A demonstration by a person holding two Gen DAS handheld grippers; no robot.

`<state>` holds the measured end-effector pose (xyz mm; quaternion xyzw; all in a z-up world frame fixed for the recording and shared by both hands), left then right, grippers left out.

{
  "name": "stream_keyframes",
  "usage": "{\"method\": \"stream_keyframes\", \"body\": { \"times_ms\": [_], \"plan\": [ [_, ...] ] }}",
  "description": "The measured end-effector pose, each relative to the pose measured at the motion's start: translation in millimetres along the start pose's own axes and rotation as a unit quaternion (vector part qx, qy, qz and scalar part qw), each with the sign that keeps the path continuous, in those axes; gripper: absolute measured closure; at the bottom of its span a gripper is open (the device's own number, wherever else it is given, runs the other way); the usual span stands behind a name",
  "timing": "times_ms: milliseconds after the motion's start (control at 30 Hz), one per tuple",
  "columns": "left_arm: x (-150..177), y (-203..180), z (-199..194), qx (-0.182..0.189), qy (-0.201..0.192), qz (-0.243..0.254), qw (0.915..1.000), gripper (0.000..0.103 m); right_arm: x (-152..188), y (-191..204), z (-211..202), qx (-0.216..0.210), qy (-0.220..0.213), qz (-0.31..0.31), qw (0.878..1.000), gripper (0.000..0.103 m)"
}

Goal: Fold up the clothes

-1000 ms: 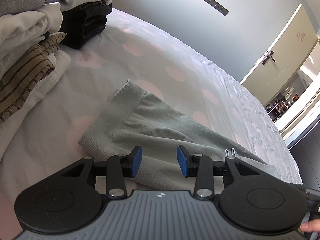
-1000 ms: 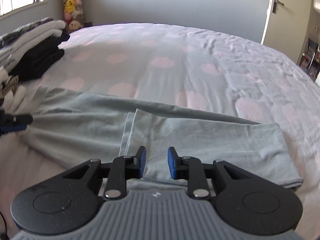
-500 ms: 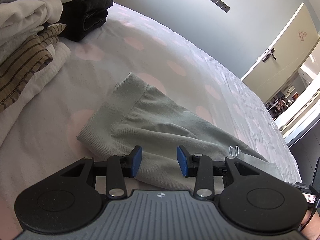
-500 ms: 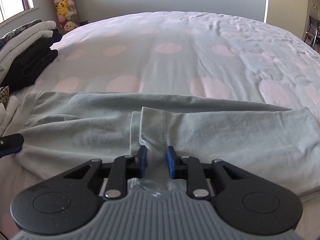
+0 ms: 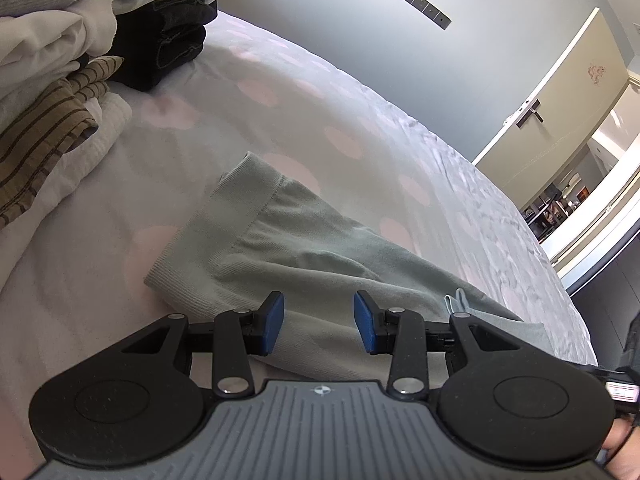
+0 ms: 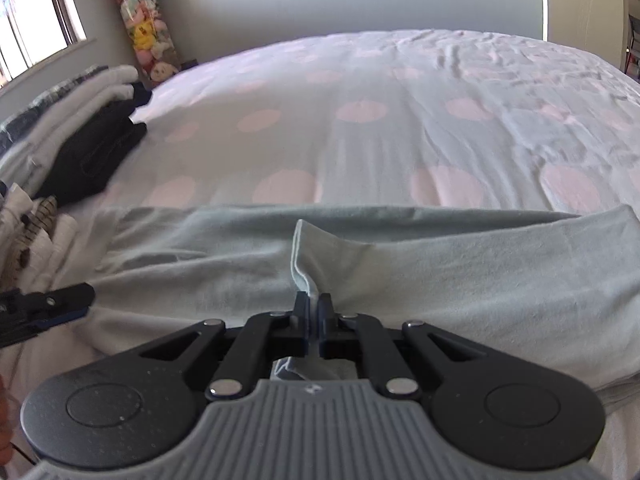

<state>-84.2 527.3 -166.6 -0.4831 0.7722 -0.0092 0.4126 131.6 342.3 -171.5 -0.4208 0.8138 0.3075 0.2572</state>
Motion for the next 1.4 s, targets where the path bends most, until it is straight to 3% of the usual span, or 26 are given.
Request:
{"method": "stream_keyframes", "body": {
  "times_ms": [67,167,333,533,667,767,867,1000,1067,1100,1133,1200,1400],
  "plan": [
    [-0.3,-0.7,-0.8,0.004,-0.003,0.003,1.0,0.059,3.6,1.0,5.7,0.009,0.007,-0.003,1.0,0.092],
    [-0.9,-4.9,-4.2,0.015,-0.011,0.012,0.9998,0.059,6.6,7.4,-1.6,0.011,0.003,-0.026,1.0,0.073],
    [3.4,-19.8,-10.5,0.061,-0.008,0.036,0.9975,0.057,16.5,3.1,-39.0,0.022,-0.023,-0.071,0.997,0.068],
    [16.9,-39.9,-12.9,0.101,0.01,0.052,0.9934,0.057,44.8,-58.3,-93.9,0.092,-0.066,-0.059,0.992,0.07],
    [28.0,-50.3,-10.6,0.09,0.018,0.069,0.9934,0.057,51.7,-122.2,-121.7,0.151,-0.086,0.005,0.985,0.069],
    [33.1,-55.6,-6.8,0.074,0.026,0.072,0.9943,0.057,45.3,-167.1,-133.6,0.167,-0.112,0.077,0.977,0.068],
    [35.4,-59.7,-3.3,0.058,0.032,0.07,0.9953,0.057,33.5,-202.6,-134.6,0.159,-0.135,0.12,0.971,0.063],
    [39.8,-66.3,2.1,0.031,0.039,0.082,0.9954,0.057,34.0,-242.1,-124.5,0.117,-0.129,0.212,0.962,0.056],
    [43.4,-69.7,5.9,0.02,0.046,0.086,0.995,0.057,37.8,-247.7,-122.5,0.113,-0.126,0.221,0.961,0.056],
    [45.1,-71.6,8.0,0.017,0.049,0.086,0.9949,0.057,39.7,-250.5,-121.5,0.11,-0.124,0.225,0.96,0.064],
    [46.2,-73.9,9.3,0.014,0.048,0.086,0.995,0.057,41.6,-253.3,-120.5,0.108,-0.122,0.23,0.959,0.081],
    [46.8,-79.9,11.1,0.011,0.044,0.083,0.9955,0.057,45.5,-258.9,-118.6,0.104,-0.118,0.239,0.958,0.09],
    [38.7,-112.8,13.6,0.036,0.037,0.103,0.9933,0.057,55.6,-273.6,-115.3,0.096,-0.111,0.262,0.954,0.094]
  ]
}}
Point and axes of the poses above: each gripper's, at about its wrist camera, not at the fingertips, and z roughly the way its jaws point, y to its left, x to its underside, the point moved 2 cm from there along z, roughly the way its jaws point, and after that the axes turned 8 degrees about -x, right-handed, at the moved point
